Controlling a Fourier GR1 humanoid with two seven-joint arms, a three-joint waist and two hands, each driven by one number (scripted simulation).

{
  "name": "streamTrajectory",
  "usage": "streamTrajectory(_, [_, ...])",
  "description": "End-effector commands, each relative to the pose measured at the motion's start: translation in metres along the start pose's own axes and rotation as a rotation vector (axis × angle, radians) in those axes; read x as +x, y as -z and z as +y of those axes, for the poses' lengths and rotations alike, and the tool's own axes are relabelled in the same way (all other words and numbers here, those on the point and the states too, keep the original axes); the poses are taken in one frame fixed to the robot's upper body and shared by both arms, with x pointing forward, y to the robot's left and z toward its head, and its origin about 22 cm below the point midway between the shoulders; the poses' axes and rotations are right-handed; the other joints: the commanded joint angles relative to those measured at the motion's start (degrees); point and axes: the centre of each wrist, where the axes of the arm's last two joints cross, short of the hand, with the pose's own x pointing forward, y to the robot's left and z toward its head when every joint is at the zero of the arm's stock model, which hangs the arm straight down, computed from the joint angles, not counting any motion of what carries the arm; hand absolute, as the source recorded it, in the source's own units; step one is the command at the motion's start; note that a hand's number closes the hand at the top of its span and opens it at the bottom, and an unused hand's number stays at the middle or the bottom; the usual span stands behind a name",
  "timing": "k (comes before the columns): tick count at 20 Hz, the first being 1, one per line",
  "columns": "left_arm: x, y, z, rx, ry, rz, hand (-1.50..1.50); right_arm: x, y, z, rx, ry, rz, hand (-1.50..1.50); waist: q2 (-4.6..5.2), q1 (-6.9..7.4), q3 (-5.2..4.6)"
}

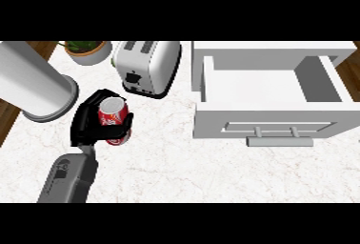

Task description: Pick up the can, place it into the drawer and close the drawer

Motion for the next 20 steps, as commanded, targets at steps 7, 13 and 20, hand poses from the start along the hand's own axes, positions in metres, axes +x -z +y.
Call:
streamTrajectory(7, [0.094, 0.029, -0.076, -0.092, 0.022, -0.094, 1.50, 0.001, 0.003, -0.006, -0.010, 0.015, -0.009, -1.50, 0.05, -0.23, 0.00])
streamTrajectory(13, [0.129, 0.053, -0.118, -0.150, 0.041, -0.077, 1.50, 0.003, 0.004, -0.007, -0.007, 0.008, -0.002, -1.50, 0.15, -0.65, -0.01])
streamTrajectory(20, [0.183, 0.076, -0.175, -0.149, 0.085, -0.126, 1.50, -0.006, 0.000, 0.002, 0.007, -0.010, -0.007, -1.50, 0.28, -1.32, 0.01])
